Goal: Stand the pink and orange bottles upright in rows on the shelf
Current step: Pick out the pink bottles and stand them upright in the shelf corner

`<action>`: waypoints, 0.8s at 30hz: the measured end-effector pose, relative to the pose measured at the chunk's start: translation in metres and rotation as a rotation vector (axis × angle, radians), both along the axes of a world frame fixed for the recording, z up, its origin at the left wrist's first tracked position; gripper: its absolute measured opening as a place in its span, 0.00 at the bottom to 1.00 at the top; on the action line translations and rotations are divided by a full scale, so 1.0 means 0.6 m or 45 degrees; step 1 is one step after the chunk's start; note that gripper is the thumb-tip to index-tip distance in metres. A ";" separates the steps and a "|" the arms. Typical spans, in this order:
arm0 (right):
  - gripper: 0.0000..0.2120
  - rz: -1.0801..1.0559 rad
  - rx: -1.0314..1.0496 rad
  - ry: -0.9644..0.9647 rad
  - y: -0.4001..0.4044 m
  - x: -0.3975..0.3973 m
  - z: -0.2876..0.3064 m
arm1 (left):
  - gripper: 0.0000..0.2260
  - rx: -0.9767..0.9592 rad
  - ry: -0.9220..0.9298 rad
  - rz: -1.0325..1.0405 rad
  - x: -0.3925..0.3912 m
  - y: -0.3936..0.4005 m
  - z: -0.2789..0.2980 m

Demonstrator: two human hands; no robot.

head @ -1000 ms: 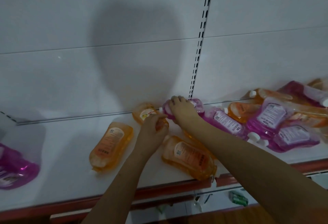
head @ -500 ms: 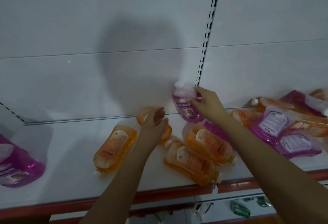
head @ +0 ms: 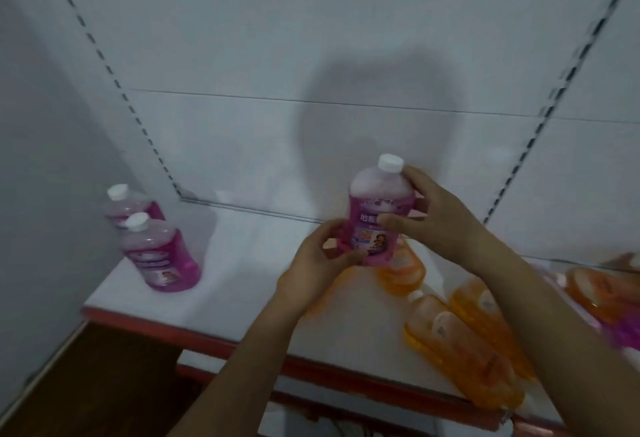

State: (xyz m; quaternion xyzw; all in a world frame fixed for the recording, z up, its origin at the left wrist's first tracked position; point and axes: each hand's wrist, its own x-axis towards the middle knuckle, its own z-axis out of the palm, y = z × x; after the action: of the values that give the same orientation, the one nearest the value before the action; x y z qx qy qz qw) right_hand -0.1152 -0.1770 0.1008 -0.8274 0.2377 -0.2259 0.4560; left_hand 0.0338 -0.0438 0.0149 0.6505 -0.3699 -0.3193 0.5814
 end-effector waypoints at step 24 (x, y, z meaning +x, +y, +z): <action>0.32 0.476 -0.388 0.220 0.164 0.398 -0.106 | 0.21 0.210 -0.204 0.543 0.154 0.227 -0.080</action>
State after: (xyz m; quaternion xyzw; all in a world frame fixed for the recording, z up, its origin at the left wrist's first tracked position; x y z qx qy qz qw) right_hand 0.1233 -0.0784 0.0371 -0.9323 0.0822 -0.0992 0.3380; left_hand 0.1264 0.0926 -0.0330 0.7826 -0.2417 -0.1658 0.5492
